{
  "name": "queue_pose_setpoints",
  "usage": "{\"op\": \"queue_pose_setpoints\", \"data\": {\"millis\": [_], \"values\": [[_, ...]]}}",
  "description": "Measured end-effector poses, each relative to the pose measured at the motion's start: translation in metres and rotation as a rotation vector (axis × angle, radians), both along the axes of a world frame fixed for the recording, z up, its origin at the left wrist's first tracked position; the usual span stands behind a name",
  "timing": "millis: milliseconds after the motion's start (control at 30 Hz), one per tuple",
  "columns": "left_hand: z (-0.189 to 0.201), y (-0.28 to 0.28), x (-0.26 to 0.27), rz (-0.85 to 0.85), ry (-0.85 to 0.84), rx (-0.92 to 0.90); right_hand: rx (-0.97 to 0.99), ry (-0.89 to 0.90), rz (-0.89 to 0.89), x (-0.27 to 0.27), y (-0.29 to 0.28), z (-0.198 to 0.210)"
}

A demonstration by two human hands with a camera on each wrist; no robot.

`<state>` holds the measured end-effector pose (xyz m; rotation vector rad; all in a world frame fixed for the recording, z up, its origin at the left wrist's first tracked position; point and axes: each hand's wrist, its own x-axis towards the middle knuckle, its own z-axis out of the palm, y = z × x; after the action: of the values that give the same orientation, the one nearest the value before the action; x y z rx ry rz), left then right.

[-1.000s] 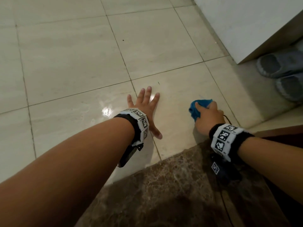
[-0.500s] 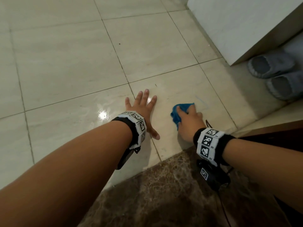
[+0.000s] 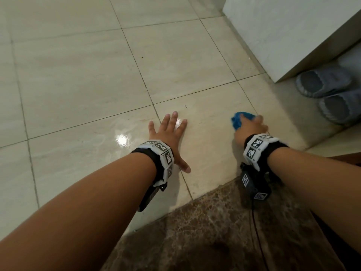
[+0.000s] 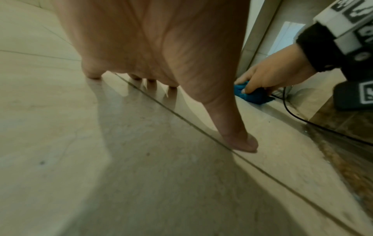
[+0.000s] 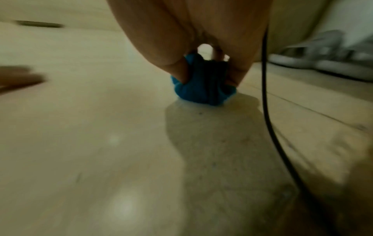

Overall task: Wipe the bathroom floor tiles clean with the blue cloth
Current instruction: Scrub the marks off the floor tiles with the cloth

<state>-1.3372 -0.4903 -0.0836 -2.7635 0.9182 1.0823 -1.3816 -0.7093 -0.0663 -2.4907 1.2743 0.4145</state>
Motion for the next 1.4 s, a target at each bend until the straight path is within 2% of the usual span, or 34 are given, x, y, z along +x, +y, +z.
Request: {"op": "queue_pose_setpoints", "data": {"millis": [67,133,267,300,367,433,500,567,667,700,733,767,833,900,933,1000,1067,1100,1133,1167,1233,1300,1333,1400], "values": [[0.0,0.0,0.0,-0.002,0.0,-0.005,-0.07,0.133,-0.003,0.001,-0.012,0.003],[-0.001,0.001,0.001,-0.006,-0.002,-0.006,-0.072,0.149,0.102,0.001,-0.002,0.004],[0.002,0.001,0.0,-0.008,0.0,-0.001,0.095,-0.097,0.402,-0.004,0.027,-0.006],[0.002,0.001,0.0,-0.009,0.001,-0.001,0.071,-0.09,0.462,-0.003,0.026,-0.007],[0.003,0.003,0.001,-0.021,0.002,-0.007,-0.036,-0.008,0.38,0.006,0.004,-0.012],[0.004,0.007,0.003,-0.036,-0.001,-0.006,-0.122,0.154,0.156,0.012,-0.014,-0.006],[0.007,0.014,0.006,-0.01,-0.009,-0.002,-0.12,0.181,0.122,0.019,-0.018,-0.003],[0.009,0.021,0.01,0.043,-0.025,-0.002,-0.088,0.063,0.279,0.024,-0.004,-0.002],[0.01,0.026,0.014,0.077,-0.022,0.016,0.049,-0.187,0.753,0.025,0.03,-0.009],[0.01,0.026,0.014,0.079,-0.014,0.024,0.09,-0.219,0.89,0.024,0.037,-0.011],[0.009,0.025,0.014,0.08,-0.006,0.033,0.108,-0.228,0.953,0.025,0.036,-0.014],[0.008,0.025,0.014,0.08,-0.001,0.038,0.096,-0.226,0.928,0.028,0.028,-0.015],[0.007,0.025,0.014,0.081,0.0,0.032,0.021,-0.198,0.693,0.04,0.009,-0.007],[0.005,0.027,0.013,0.088,-0.008,0.017,-0.087,-0.05,0.449,0.055,-0.005,0.0],[0.005,0.027,0.013,0.09,-0.012,0.014,-0.11,0.015,0.408,0.061,-0.002,0.0],[0.003,0.026,0.013,0.092,-0.017,0.016,-0.052,-0.06,0.496,0.062,0.02,-0.004],[0.003,0.024,0.014,0.092,-0.025,0.027,0.093,-0.176,0.775,0.051,0.049,-0.013],[0.003,0.024,0.014,0.091,-0.027,0.032,0.137,-0.163,0.925,0.047,0.058,-0.016],[0.003,0.024,0.015,0.094,-0.025,0.033,0.148,-0.154,0.973,0.05,0.055,-0.021],[0.003,0.024,0.015,0.099,-0.022,0.031,0.133,-0.16,0.913,0.057,0.048,-0.017],[0.004,0.025,0.014,0.098,-0.018,0.028,-0.006,-0.178,0.641,0.072,0.014,-0.011],[0.005,0.026,0.014,0.093,-0.013,0.033,-0.12,-0.068,0.467,0.07,-0.013,-0.004],[0.005,0.026,0.014,0.091,-0.014,0.036,-0.11,-0.01,0.476,0.063,-0.018,-0.002],[0.007,0.025,0.015,0.086,-0.014,0.044,-0.108,0.015,0.615,0.043,-0.008,-0.003]]}}
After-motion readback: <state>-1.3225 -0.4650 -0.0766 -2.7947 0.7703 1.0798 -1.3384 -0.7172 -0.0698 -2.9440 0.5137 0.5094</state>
